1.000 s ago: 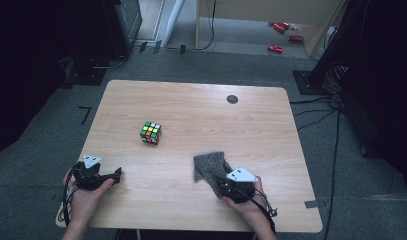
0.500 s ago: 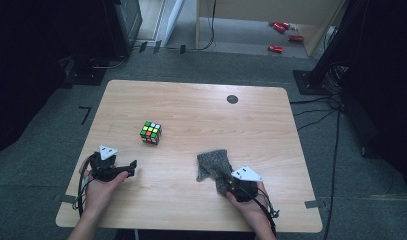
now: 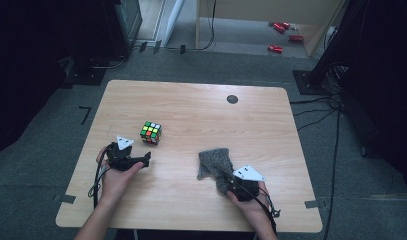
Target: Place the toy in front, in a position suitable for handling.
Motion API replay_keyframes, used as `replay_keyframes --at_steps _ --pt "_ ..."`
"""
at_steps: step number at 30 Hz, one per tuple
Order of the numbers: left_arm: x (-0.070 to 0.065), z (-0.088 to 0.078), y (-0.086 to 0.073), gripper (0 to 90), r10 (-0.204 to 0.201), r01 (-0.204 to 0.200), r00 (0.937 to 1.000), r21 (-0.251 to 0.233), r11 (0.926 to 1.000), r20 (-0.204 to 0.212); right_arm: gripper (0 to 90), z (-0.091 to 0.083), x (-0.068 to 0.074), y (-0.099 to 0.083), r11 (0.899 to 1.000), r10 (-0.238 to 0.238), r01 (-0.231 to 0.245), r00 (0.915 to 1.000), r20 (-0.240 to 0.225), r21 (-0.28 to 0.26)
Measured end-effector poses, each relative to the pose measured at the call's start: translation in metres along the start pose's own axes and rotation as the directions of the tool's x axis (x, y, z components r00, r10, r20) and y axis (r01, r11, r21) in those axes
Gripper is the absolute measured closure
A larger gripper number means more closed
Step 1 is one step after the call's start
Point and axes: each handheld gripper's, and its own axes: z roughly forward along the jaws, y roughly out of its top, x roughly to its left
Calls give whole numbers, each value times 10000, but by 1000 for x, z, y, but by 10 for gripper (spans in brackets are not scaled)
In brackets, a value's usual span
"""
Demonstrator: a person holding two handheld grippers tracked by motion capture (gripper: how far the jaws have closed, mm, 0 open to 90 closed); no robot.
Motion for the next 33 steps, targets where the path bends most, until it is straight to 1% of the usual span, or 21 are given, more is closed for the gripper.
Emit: replay_keyframes --at_steps 2,4,5,6,8,10,11,13,14,15,17,21,22,23,25,27,28,29,30,31,33 --pt "-1 3 1 25 -33 33 10000 -39 10000 13 761 0 0 0 10000 1 -1 10000 -4 0" --pt "-3 10 6 25 -186 187 9998 -101 9998 87 761 -1 0 0 10000 14 -14 10000 -24 -13" --pt "-3 10 6 25 -186 187 9998 -101 9998 87 761 -1 0 0 10000 14 -14 10000 -24 -13" --pt "-3 16 9 25 -267 268 9996 -122 9996 99 761 -2 0 0 10000 -4 4 10000 -36 -23" --pt "-4 21 13 25 -392 393 9992 -119 9992 115 760 -2 -1 -1 10000 0 0 10000 -31 -36" --pt "-4 23 15 26 -426 427 9990 -109 9990 127 759 -3 -2 -1 10000 34 -34 10000 -13 -31" --pt "-5 25 17 26 -507 509 9986 -111 9986 162 759 -3 -2 -1 10000 34 -34 10000 -13 -31" --pt "-5 29 21 31 -553 554 9984 -89 9984 103 759 -3 -3 -1 10000 19 -19 10000 -18 -43" --pt "-6 34 24 54 -656 658 9977 -106 9978 158 759 -4 -3 -1 10000 44 -44 10000 -24 -58" --pt "-6 34 24 56 -656 658 9977 -106 9978 158 759 -4 -3 -1 10000 44 -44 10000 -24 -58" --pt "-9 40 28 73 -719 720 9971 -40 9974 257 758 -5 -4 -1 10000 55 -55 10000 -8 -83" --pt "-12 45 30 75 -651 651 9977 -3 9979 194 757 -5 -4 -2 9999 81 -81 10000 -1 -89" --pt "-13 47 31 95 -640 640 9979 -19 9979 120 757 -5 -4 -2 9999 87 -87 10000 2 -91" --pt "-15 50 31 149 -622 622 9981 23 9981 -10 757 -5 -5 -2 9999 91 -91 10000 -5 -95" --pt "-16 53 33 151 -663 663 9978 64 9978 -101 757 -5 -5 -2 9999 91 -91 10000 -9 -102" --pt "-16 54 34 182 -639 642 9976 108 9979 -257 757 -5 -5 -2 9999 102 -102 9999 -7 -121" --pt "-17 54 34 237 -609 611 9976 61 9981 -325 757 -6 -5 -2 9999 103 -104 9999 -7 -128" --pt "-17 54 34 268 -609 611 9976 61 9981 -325 757 -6 -5 -1 9998 103 -104 9999 -13 -140" --pt "-18 54 35 313 -502 501 9978 -27 9987 -424 757 -6 -5 -1 9998 104 -104 9999 -26 -145" --pt "-18 54 35 335 -466 465 9980 -39 9989 -436 757 -6 -5 -1 9998 119 -119 9999 -27 -150" --pt "-18 53 34 338 -393 391 9984 -56 9992 -414 757 -6 -5 -1 9998 115 -115 9999 -13 -178"
